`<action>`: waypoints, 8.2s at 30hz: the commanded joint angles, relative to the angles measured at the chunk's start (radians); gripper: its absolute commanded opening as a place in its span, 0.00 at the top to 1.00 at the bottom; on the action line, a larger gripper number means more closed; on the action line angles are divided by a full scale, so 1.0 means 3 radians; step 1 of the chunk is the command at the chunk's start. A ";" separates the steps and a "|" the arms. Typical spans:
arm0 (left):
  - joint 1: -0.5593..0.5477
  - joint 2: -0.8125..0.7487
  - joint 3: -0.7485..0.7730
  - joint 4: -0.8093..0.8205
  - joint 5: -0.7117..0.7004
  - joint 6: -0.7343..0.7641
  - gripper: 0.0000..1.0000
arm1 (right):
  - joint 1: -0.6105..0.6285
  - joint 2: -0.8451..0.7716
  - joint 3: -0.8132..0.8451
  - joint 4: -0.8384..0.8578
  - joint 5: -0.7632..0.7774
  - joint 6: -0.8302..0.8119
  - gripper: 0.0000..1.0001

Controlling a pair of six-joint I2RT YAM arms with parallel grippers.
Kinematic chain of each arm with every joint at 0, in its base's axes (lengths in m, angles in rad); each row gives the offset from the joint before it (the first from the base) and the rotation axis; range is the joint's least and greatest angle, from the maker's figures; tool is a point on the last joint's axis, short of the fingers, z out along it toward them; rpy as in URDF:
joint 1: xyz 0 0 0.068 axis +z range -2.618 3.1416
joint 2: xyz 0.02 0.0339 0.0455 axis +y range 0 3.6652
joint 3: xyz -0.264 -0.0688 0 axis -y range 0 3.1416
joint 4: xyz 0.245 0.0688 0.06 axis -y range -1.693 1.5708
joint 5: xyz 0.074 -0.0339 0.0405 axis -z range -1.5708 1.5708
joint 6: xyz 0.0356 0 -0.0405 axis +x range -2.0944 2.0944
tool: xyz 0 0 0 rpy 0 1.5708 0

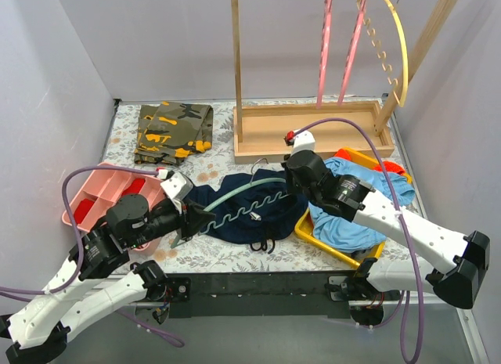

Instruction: Place the shorts on the hanger

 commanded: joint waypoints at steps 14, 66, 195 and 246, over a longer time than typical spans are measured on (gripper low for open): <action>0.0002 0.0090 0.0090 -0.0096 0.0035 -0.0028 1.00 | -0.0035 0.0089 -0.0813 0.0259 0.0270 0.0212 0.62; 0.0002 -0.0713 0.0086 0.0363 -0.0389 0.0397 1.00 | 0.0527 0.1500 0.3332 -0.1453 0.0730 -0.0519 0.99; 0.0007 -0.0538 -0.0743 0.1367 -0.0522 -0.0186 0.41 | -0.0393 0.1526 0.2178 -0.0948 -0.1315 0.2115 0.99; 0.0104 0.1343 -0.2073 0.3182 -0.1883 -0.1818 1.00 | -0.0045 0.1255 0.2709 -0.0952 -0.0252 0.1173 0.99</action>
